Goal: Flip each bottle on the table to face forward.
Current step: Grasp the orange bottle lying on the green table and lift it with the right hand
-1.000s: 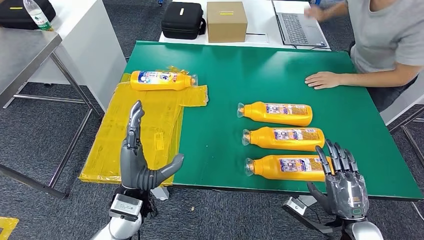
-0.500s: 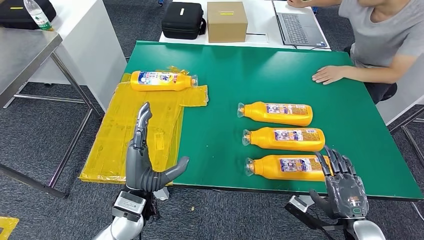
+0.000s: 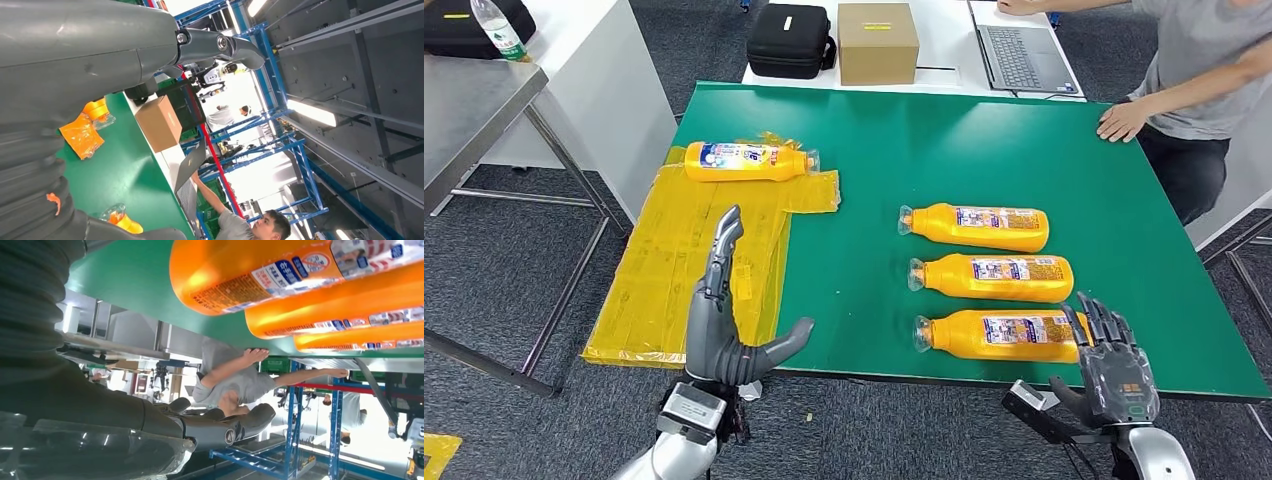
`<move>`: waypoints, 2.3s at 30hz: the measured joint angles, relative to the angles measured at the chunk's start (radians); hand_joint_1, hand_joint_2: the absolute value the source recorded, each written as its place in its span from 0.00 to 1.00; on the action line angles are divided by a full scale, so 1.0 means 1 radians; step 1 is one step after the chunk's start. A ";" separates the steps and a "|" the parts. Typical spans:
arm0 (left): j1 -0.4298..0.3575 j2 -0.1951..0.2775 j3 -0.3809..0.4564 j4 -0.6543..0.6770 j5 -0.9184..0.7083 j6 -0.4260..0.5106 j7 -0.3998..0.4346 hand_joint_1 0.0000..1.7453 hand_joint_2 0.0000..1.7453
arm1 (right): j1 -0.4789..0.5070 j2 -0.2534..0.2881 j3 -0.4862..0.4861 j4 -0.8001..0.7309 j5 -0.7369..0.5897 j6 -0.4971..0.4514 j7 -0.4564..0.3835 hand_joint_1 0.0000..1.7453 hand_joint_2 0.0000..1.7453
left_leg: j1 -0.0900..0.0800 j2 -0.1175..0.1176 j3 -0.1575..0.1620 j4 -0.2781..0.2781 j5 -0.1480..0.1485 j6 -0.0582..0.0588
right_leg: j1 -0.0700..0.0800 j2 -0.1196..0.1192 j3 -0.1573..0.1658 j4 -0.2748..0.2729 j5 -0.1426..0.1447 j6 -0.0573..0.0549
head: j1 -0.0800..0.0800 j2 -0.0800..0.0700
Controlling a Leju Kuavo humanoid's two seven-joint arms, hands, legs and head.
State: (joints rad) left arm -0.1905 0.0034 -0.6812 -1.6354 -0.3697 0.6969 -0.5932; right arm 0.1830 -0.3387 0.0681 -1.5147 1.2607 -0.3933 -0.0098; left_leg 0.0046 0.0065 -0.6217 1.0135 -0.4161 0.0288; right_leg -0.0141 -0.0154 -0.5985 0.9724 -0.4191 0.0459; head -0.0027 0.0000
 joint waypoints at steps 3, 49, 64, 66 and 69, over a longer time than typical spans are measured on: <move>-0.009 0.000 -0.005 0.007 0.004 -0.004 0.000 0.00 1.00 | -0.025 -0.006 0.005 0.046 -0.006 -0.010 -0.011 0.00 1.00 | 0.000 0.000 0.000 0.000 0.000 0.000 | 0.000 0.000 0.000 0.000 0.000 0.000 | 0.000 0.000; -0.093 -0.022 -0.052 0.082 0.121 -0.011 -0.061 0.00 1.00 | -0.348 -0.015 0.212 0.535 -0.076 -0.077 -0.210 0.20 1.00 | 0.000 0.001 0.002 0.000 0.001 0.000 | 0.000 0.001 0.002 0.000 0.001 0.000 | 0.000 0.000; -0.100 -0.022 -0.062 0.088 0.139 0.002 -0.076 0.00 1.00 | -0.362 -0.038 0.246 0.537 -0.154 0.015 -0.254 1.00 1.00 | 0.000 0.001 0.003 0.000 0.001 0.001 | 0.000 0.002 0.002 0.000 0.002 -0.001 | 0.000 0.000; -0.100 -0.022 -0.062 0.088 0.139 0.002 -0.077 0.00 1.00 | -0.365 -0.038 0.250 0.539 -0.158 0.016 -0.254 1.00 1.00 | 0.000 0.001 0.003 0.000 0.001 0.000 | 0.000 0.002 0.002 0.000 0.002 -0.001 | 0.000 0.000; -0.100 -0.023 -0.062 0.088 0.139 0.003 -0.078 0.00 1.00 | -0.367 -0.039 0.254 0.540 -0.160 0.015 -0.254 0.99 1.00 | 0.000 0.001 0.003 0.000 0.001 0.000 | 0.000 0.002 0.002 0.000 0.002 -0.001 | 0.000 0.000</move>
State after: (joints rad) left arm -0.2908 -0.0191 -0.7435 -1.5476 -0.2312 0.6995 -0.6707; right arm -0.1844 -0.3781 0.3222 -0.9743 1.1010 -0.3778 -0.2636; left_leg 0.0047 0.0079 -0.6188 1.0138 -0.4155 0.0293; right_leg -0.0139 -0.0133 -0.5963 0.9725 -0.4175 0.0454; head -0.0028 0.0000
